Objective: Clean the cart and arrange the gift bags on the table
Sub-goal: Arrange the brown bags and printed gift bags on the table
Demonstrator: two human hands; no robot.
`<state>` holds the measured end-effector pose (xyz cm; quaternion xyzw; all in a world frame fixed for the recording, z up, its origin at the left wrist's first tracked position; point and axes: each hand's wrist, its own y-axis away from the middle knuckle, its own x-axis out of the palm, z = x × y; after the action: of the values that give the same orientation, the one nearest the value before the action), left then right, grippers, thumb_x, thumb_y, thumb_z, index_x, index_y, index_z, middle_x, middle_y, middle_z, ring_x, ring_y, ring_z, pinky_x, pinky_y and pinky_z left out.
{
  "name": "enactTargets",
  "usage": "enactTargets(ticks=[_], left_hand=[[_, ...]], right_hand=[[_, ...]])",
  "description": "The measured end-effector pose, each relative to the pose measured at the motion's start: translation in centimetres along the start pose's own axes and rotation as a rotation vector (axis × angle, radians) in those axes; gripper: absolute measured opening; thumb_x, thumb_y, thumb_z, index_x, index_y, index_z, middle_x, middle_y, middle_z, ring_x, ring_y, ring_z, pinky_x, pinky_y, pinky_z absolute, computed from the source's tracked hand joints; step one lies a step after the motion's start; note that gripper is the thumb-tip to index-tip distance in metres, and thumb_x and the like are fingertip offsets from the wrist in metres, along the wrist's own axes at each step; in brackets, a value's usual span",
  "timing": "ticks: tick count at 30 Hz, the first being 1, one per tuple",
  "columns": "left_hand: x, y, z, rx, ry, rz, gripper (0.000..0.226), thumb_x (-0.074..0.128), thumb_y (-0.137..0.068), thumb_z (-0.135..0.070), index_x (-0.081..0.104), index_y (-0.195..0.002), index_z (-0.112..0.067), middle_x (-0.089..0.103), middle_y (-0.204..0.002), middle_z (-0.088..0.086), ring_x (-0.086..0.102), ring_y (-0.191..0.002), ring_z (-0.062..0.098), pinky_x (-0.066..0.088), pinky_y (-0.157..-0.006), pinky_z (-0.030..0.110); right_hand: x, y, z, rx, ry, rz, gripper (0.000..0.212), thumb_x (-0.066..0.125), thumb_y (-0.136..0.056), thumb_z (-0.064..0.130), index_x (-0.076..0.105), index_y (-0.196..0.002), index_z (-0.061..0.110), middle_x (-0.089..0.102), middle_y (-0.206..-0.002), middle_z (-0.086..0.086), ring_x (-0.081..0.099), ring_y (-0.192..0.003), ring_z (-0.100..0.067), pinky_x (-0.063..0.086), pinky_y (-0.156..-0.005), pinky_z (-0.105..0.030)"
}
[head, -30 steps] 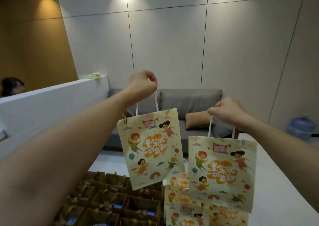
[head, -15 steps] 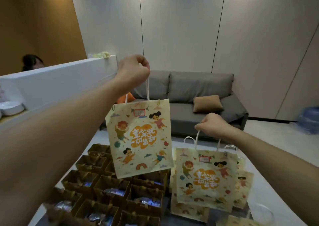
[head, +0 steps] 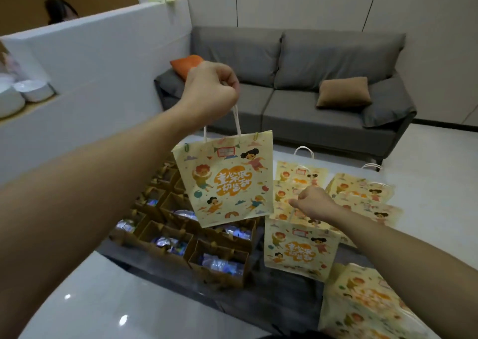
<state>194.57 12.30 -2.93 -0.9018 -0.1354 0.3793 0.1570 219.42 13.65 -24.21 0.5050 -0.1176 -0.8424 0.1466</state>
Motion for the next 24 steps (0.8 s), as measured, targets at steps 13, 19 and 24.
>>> enactTargets(ticks=[13,19,24], left_hand=[[5.1,4.1,1.5,-0.106,-0.028,0.175,0.024,0.059,-0.074,0.005,0.068,-0.070,-0.017,0.058,-0.053,-0.012,0.056,-0.056,0.002,0.049,-0.057,0.021],[6.0,4.7,1.1,-0.093,-0.022,0.232,0.027,0.058,-0.077,0.007,0.066,-0.070,-0.018,0.056,-0.047,-0.019,0.053,-0.047,-0.004,0.044,-0.055,0.017],[5.4,4.9,0.8,-0.090,-0.017,0.223,0.027,0.057,-0.073,0.007,0.067,-0.068,-0.017,0.056,-0.046,-0.014,0.053,-0.047,0.000,0.045,-0.050,0.016]], right_hand=[[5.3,-3.5,-3.7,-0.056,0.087,0.043,0.050,0.063,-0.095,0.042,0.060,-0.060,0.008,0.057,-0.058,-0.008,0.056,-0.057,-0.025,0.038,-0.051,-0.032],[5.2,-3.5,-4.0,-0.044,0.072,0.009,0.051,0.060,-0.098,0.040,0.059,-0.059,0.008,0.055,-0.055,-0.007,0.055,-0.057,-0.023,0.034,-0.050,-0.031],[5.4,-3.2,-4.3,-0.015,0.035,-0.040,0.049,0.060,-0.099,0.037,0.052,-0.058,0.010,0.050,-0.056,-0.006,0.051,-0.056,-0.023,0.031,-0.050,-0.032]])
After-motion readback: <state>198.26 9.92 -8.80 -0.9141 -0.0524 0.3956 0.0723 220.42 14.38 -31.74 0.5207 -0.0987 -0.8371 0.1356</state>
